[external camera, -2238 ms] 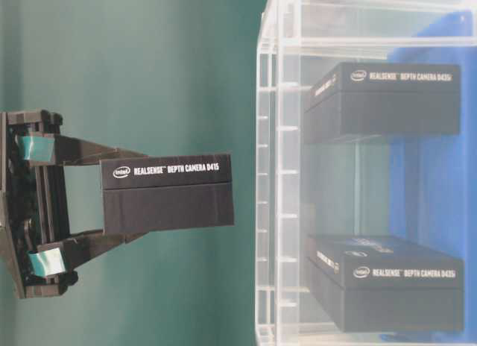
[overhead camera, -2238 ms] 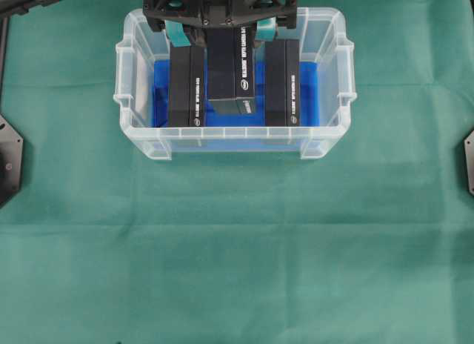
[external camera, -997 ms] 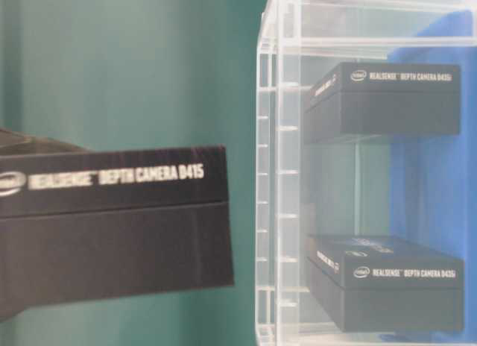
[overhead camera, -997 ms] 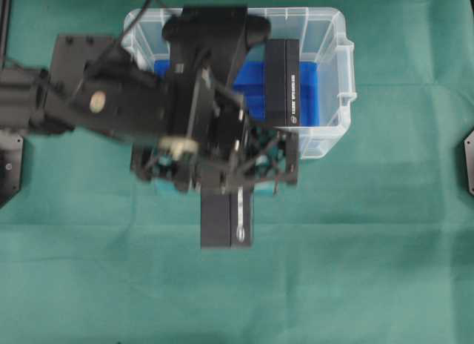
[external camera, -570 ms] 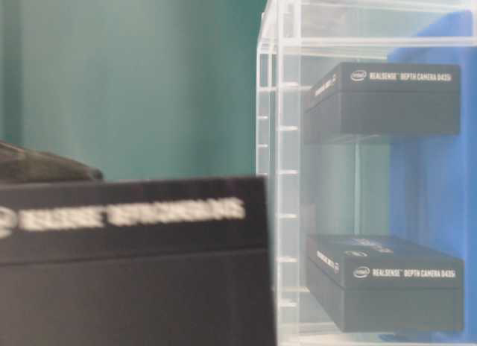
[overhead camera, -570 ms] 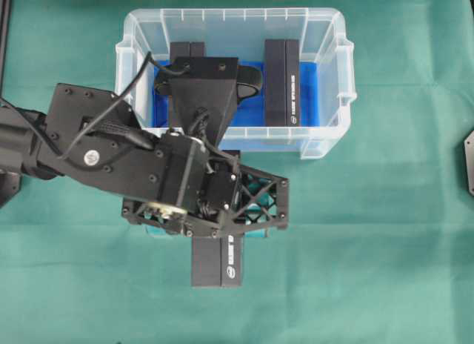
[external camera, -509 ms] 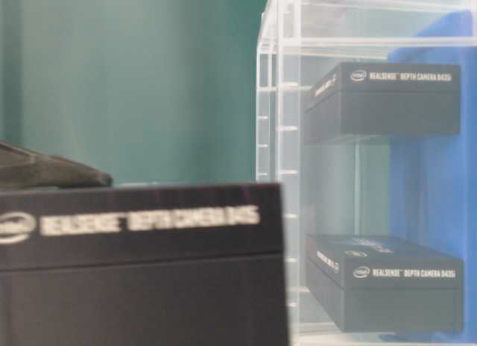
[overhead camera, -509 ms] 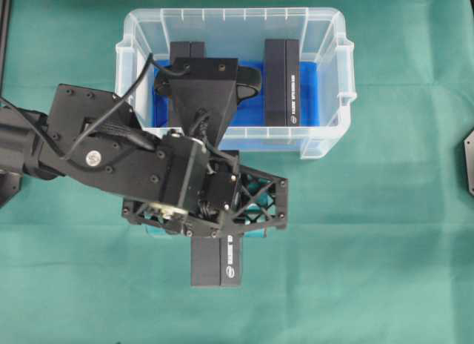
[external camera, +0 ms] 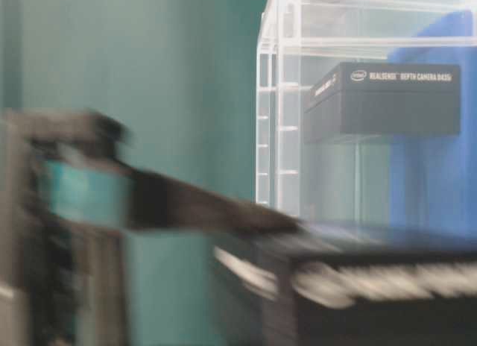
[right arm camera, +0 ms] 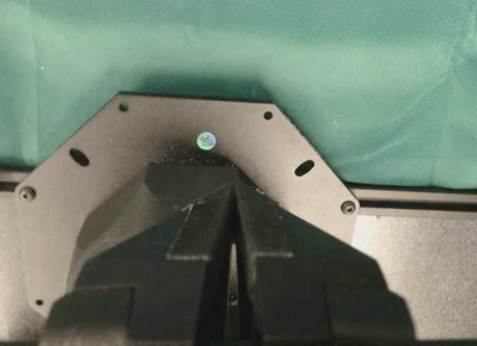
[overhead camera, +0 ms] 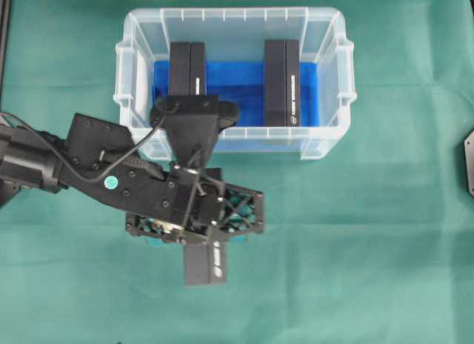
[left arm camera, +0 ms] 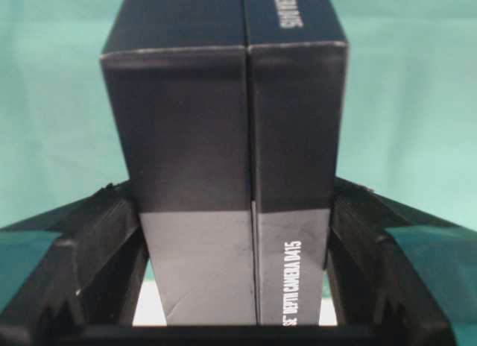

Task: Take the box out of the case with the left arm.
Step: 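Carry the box toward the front and lower it onto the cloth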

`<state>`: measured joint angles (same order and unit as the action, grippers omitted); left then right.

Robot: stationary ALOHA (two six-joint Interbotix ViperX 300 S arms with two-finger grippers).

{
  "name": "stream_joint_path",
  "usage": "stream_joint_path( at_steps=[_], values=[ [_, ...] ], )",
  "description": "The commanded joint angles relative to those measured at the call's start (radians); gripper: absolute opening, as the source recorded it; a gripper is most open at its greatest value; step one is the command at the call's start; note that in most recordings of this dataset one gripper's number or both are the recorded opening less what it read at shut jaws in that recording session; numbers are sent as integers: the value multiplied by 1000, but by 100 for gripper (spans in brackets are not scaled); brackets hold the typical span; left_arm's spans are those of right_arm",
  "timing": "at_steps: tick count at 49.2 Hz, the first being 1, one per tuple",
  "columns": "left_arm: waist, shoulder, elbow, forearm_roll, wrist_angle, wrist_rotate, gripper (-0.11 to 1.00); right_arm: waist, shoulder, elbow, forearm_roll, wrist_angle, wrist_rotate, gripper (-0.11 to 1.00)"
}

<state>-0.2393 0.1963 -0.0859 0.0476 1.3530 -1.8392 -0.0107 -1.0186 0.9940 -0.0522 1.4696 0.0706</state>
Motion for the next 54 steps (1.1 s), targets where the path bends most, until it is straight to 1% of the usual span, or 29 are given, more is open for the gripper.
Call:
stream_joint_path(
  at_steps=[1, 8, 12, 23, 31, 54],
  values=[
    [-3, -55, 80, 6, -103, -11, 60, -2, 5, -25, 3, 2, 3, 1],
    [-3, -43, 164, 6, -270, -17, 60, -2, 5, -25, 3, 0, 3, 1],
    [-5, -26, 184, 5, -322, -14, 60, -2, 5, -25, 3, 0, 3, 1],
    [-2, 11, 195, 6, -341, -2, 60, -2, 5, -25, 3, 2, 3, 1],
    [5, 23, 195, 3, -348, 44, 60, -2, 5, -25, 3, 2, 3, 1],
    [15, 25, 192, -11, -387, 123, 60, -2, 5, -25, 3, 2, 3, 1]
  ],
)
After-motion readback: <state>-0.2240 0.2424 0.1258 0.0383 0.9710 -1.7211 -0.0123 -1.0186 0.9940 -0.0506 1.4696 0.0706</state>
